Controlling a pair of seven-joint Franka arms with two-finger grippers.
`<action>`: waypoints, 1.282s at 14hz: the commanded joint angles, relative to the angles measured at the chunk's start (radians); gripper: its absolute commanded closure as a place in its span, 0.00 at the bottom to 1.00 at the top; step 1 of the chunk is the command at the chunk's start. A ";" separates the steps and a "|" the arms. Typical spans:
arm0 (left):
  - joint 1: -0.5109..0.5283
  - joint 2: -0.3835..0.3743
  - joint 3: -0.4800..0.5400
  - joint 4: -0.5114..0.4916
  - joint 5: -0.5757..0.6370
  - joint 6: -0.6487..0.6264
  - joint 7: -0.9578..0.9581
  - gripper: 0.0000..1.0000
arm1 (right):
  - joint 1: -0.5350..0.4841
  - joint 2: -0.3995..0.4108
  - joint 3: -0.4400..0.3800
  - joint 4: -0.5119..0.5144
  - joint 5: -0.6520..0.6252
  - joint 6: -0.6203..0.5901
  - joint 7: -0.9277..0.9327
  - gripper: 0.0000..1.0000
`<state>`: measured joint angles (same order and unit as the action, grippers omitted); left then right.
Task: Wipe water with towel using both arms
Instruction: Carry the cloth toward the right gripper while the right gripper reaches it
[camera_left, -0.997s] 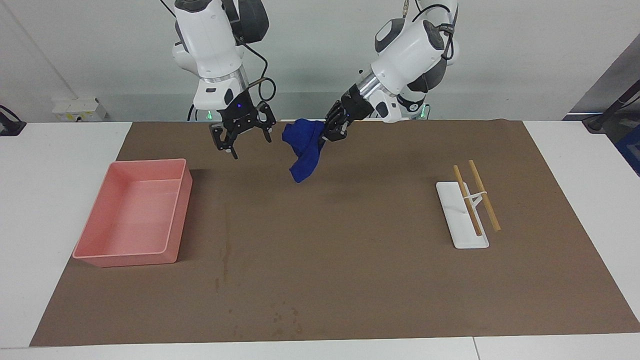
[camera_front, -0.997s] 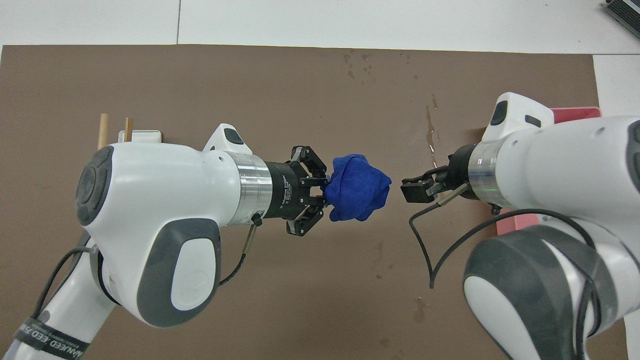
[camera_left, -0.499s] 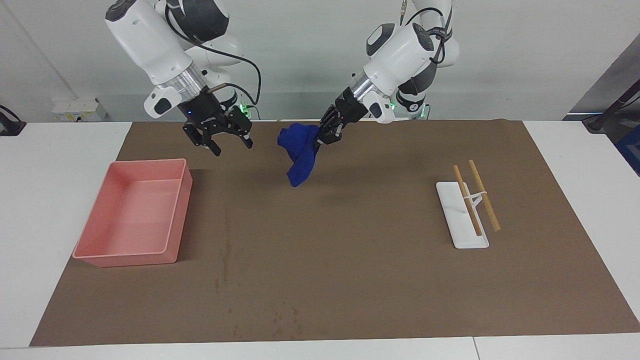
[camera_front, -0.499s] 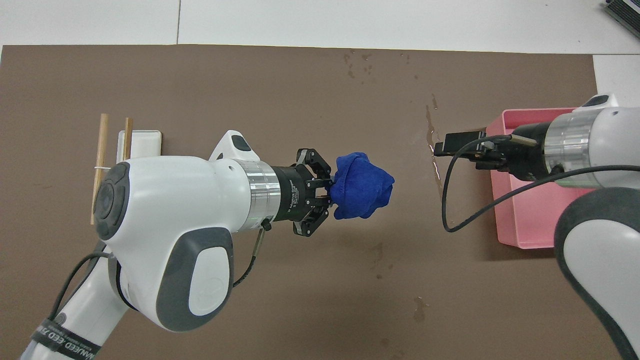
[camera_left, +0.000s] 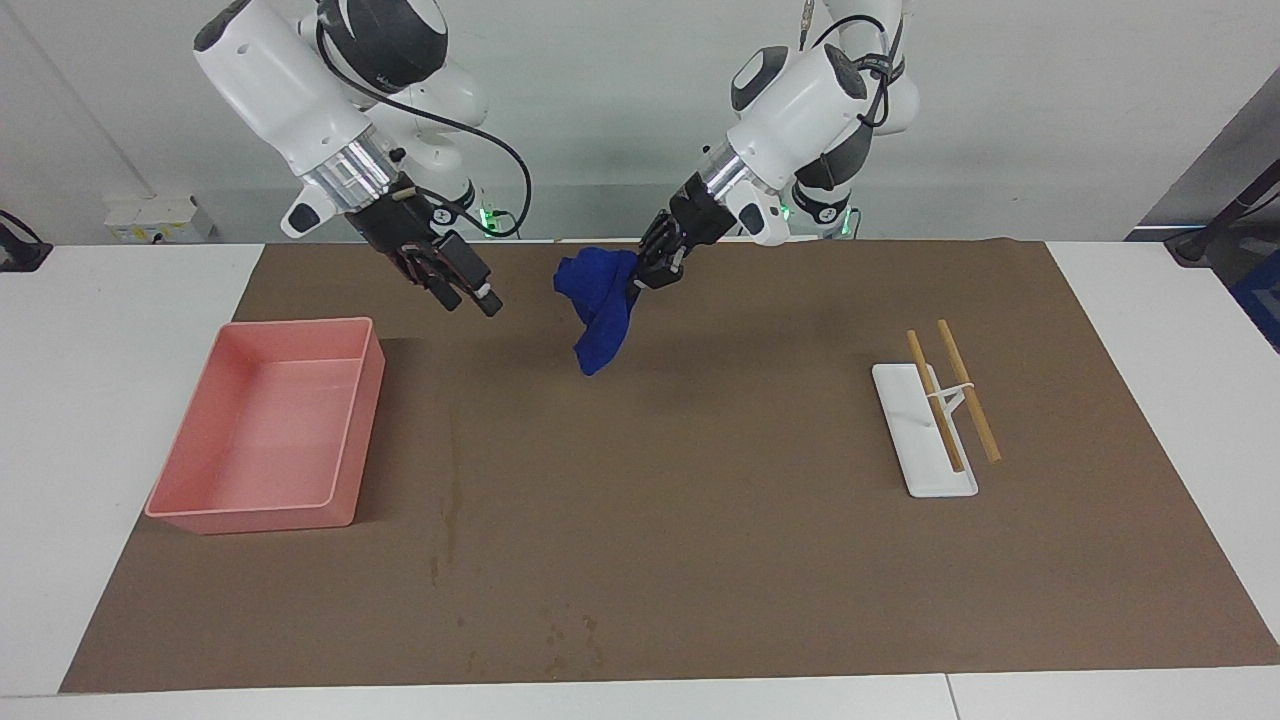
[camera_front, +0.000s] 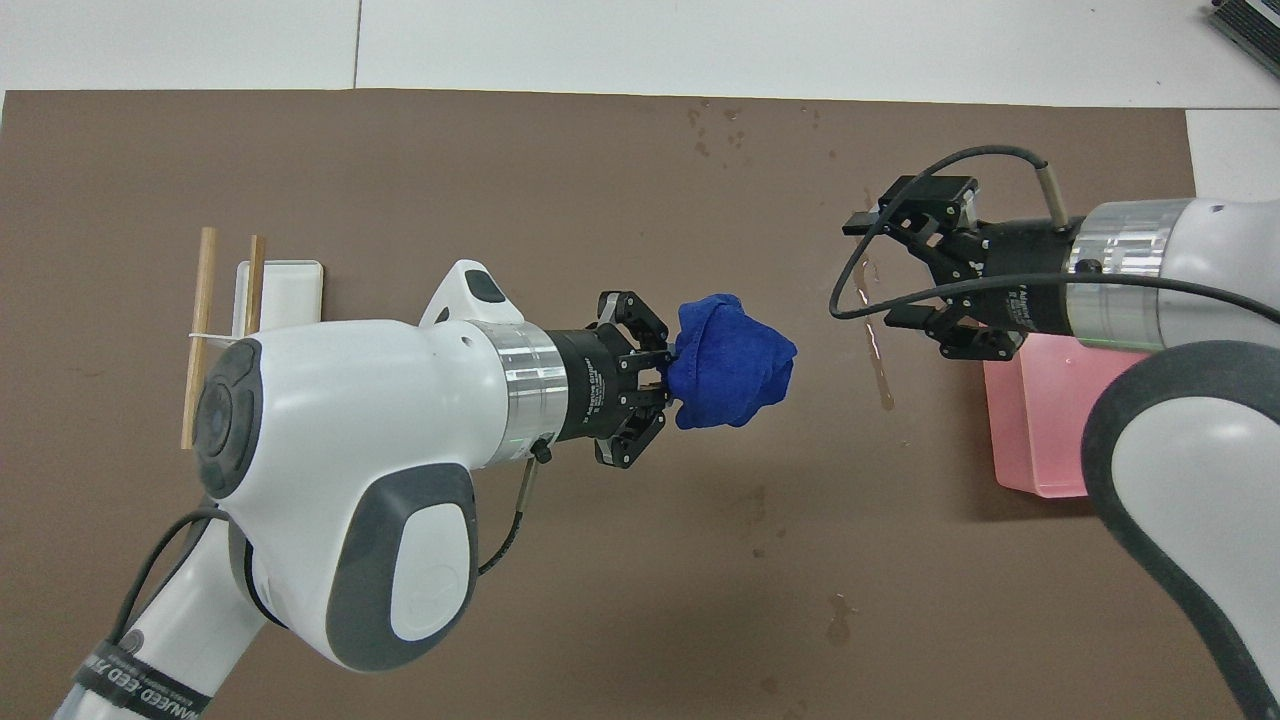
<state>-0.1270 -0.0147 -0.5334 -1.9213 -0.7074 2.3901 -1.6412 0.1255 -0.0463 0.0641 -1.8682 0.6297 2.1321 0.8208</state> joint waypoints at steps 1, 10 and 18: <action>-0.055 -0.010 0.010 -0.021 -0.020 0.116 -0.044 1.00 | 0.039 -0.012 0.003 -0.066 0.103 0.031 0.151 0.00; -0.129 -0.007 0.010 -0.070 -0.020 0.303 -0.049 1.00 | 0.083 -0.064 0.013 -0.143 0.136 -0.061 0.141 0.00; -0.132 -0.008 0.010 -0.073 -0.020 0.304 -0.045 1.00 | 0.054 -0.116 0.003 -0.120 0.105 -0.207 0.153 0.08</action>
<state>-0.2463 -0.0116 -0.5349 -1.9840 -0.7077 2.6631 -1.6849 0.1888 -0.1479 0.0606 -1.9797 0.7538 1.9431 0.9934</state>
